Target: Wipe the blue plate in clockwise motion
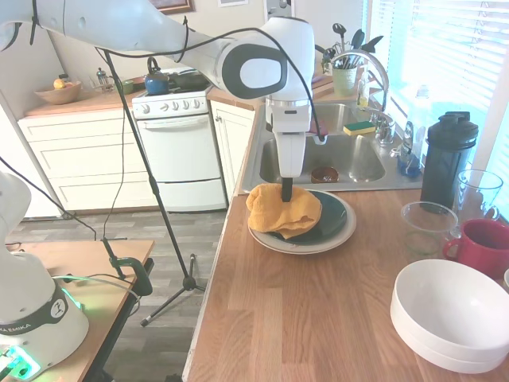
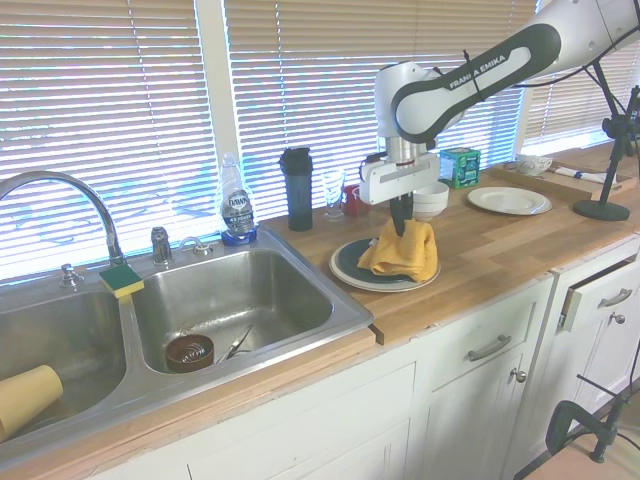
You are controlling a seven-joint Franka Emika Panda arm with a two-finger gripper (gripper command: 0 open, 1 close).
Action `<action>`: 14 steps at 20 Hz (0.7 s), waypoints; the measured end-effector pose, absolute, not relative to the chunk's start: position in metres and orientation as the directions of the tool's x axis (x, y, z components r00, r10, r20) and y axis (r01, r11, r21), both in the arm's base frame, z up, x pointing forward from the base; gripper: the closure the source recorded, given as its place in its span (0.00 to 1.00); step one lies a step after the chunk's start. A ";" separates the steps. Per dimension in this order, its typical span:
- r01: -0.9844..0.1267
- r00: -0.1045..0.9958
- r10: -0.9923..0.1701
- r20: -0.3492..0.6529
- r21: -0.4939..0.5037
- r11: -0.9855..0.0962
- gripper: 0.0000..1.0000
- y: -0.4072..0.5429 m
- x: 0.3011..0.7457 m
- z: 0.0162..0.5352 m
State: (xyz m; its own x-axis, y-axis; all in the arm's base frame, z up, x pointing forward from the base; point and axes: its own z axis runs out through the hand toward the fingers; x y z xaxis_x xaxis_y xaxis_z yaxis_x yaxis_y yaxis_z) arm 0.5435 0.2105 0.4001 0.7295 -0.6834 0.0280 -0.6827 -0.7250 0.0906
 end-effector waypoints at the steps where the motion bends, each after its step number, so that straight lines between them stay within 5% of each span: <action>1: -0.678 0.733 -0.679 0.028 0.095 -0.729 1.00 0.211 0.538 0.396; 14: -0.630 0.776 -0.628 0.057 0.091 -0.771 1.00 0.284 0.505 0.387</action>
State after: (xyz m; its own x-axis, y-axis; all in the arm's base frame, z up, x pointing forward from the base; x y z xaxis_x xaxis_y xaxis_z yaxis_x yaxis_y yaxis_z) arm 0.5046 0.2837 0.3870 0.7763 -0.6279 0.0565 -0.6302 -0.7710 0.0912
